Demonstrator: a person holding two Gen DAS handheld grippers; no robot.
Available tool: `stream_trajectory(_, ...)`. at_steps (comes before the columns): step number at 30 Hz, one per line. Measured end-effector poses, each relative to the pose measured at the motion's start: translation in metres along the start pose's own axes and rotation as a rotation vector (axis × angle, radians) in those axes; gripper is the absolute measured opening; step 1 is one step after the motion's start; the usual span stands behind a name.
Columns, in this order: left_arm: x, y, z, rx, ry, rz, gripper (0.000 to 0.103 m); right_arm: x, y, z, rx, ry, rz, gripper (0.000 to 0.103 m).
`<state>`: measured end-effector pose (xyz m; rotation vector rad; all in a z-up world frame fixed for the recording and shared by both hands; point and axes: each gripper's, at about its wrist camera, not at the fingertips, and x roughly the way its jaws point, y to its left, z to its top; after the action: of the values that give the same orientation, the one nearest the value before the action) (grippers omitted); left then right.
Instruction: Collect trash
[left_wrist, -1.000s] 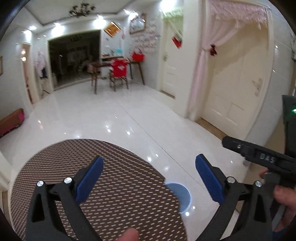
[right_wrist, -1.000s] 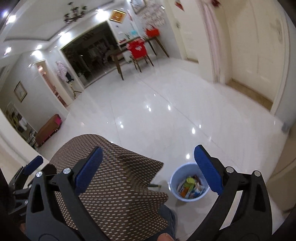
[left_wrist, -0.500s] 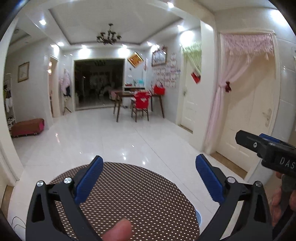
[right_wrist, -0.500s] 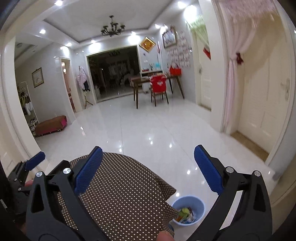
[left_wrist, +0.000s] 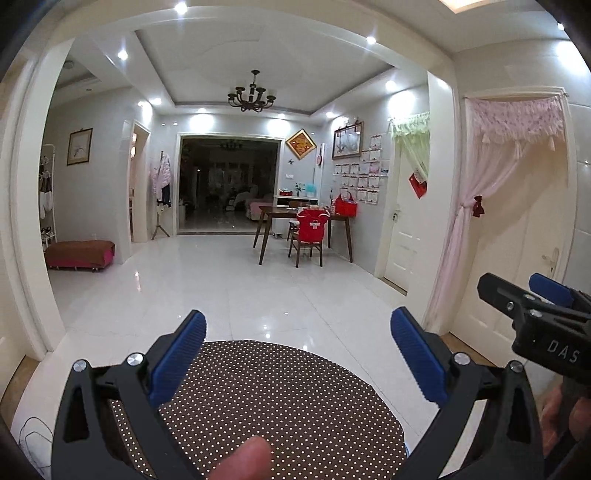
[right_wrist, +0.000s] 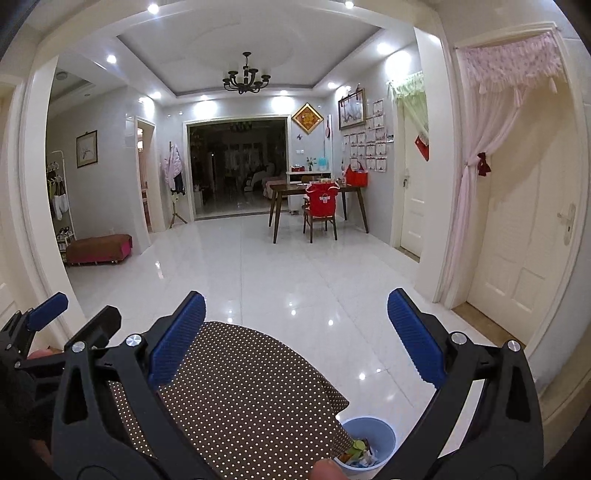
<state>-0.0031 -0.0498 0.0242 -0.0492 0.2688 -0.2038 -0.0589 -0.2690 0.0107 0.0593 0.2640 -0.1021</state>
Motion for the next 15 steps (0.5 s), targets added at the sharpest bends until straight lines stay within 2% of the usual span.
stream_trajectory(4,-0.002,0.002,-0.001,0.004,-0.004,0.019,0.098,-0.004,0.003,0.001,-0.010,-0.009,-0.010,0.097)
stream_trajectory(15,-0.002,-0.005,-0.002,0.004,0.004,0.000,0.098,-0.002,-0.006,0.001,-0.003,-0.007,-0.005,0.097)
